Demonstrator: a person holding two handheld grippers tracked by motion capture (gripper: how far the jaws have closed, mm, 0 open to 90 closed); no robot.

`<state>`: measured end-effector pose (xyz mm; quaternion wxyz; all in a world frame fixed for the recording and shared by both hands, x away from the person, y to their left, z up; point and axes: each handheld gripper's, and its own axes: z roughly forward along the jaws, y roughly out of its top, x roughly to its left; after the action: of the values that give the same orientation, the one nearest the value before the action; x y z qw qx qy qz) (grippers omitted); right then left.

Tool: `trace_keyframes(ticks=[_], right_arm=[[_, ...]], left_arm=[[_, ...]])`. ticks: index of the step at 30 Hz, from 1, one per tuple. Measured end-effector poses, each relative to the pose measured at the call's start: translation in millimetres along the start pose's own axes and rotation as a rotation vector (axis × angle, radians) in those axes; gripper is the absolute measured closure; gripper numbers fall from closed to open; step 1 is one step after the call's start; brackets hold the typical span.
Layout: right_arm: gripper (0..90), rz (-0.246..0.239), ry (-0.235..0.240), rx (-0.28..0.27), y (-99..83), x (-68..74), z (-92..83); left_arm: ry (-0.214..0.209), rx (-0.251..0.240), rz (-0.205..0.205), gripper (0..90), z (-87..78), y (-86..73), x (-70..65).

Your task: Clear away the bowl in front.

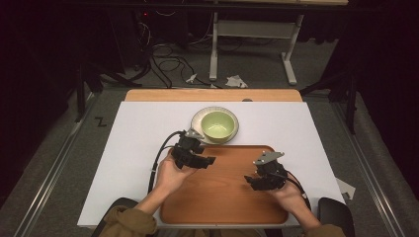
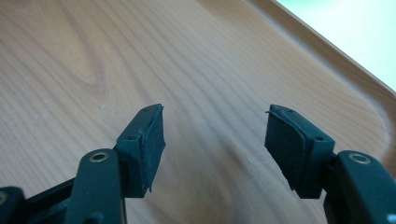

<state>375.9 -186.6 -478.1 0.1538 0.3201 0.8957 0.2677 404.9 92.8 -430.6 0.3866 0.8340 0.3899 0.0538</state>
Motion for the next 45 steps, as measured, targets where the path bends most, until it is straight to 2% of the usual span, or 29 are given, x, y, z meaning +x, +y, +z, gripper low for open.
trace_keyframes(ticks=[3,7,11,13,17,21,22,24,27,30,33,38,43,45], right_arm=[[37.9,-0.003,0.004,0.001,-0.2,-1.6,0.0],[38.1,-0.002,0.003,0.003,-0.3,-2.1,-0.1],[38.4,-0.005,0.005,0.015,0.7,-0.7,0.7],[38.5,-0.008,0.008,0.030,0.5,-1.0,1.1],[38.7,-0.010,0.002,0.018,0.3,-1.0,1.3],[38.8,-0.012,-0.001,0.030,0.7,0.7,1.7],[38.9,-0.021,-0.001,0.034,1.4,1.6,1.2],[38.9,-0.023,0.002,0.030,1.5,1.2,1.1],[39.1,-0.013,0.000,0.032,1.0,0.9,1.1],[39.3,-0.013,-0.012,0.010,2.4,1.5,-0.2],[39.5,-0.019,-0.010,0.015,2.4,2.2,0.3],[39.2,-0.022,-0.006,0.018,2.4,2.3,0.8],[39.2,-0.026,0.001,0.020,3.5,2.4,0.3],[39.2,-0.027,-0.003,0.022,3.4,3.4,0.9]], left_arm=[[0.004,0.001,0.005,41.3,0.1,5.5,0.8],[0.023,0.031,0.003,44.9,3.0,11.8,2.7],[0.033,0.019,-0.010,45.4,5.5,20.3,3.7],[0.039,0.021,-0.002,45.2,7.7,24.2,3.2],[0.045,0.018,0.006,44.6,9.0,31.6,2.0],[0.054,0.027,0.018,42.9,9.1,38.3,3.1],[0.053,0.008,0.003,42.6,8.2,41.9,5.9],[0.054,0.002,-0.008,42.6,7.7,45.6,9.0],[0.074,0.011,-0.011,42.2,9.2,51.1,13.0],[0.091,0.020,-0.010,41.8,11.1,56.4,16.4],[0.124,0.036,-0.007,41.4,15.0,62.9,20.7],[0.132,0.043,-0.041,39.3,19.9,71.3,34.3],[0.150,0.070,-0.049,39.2,25.5,77.3,45.7],[0.169,0.079,-0.051,39.2,27.5,80.5,50.8]])
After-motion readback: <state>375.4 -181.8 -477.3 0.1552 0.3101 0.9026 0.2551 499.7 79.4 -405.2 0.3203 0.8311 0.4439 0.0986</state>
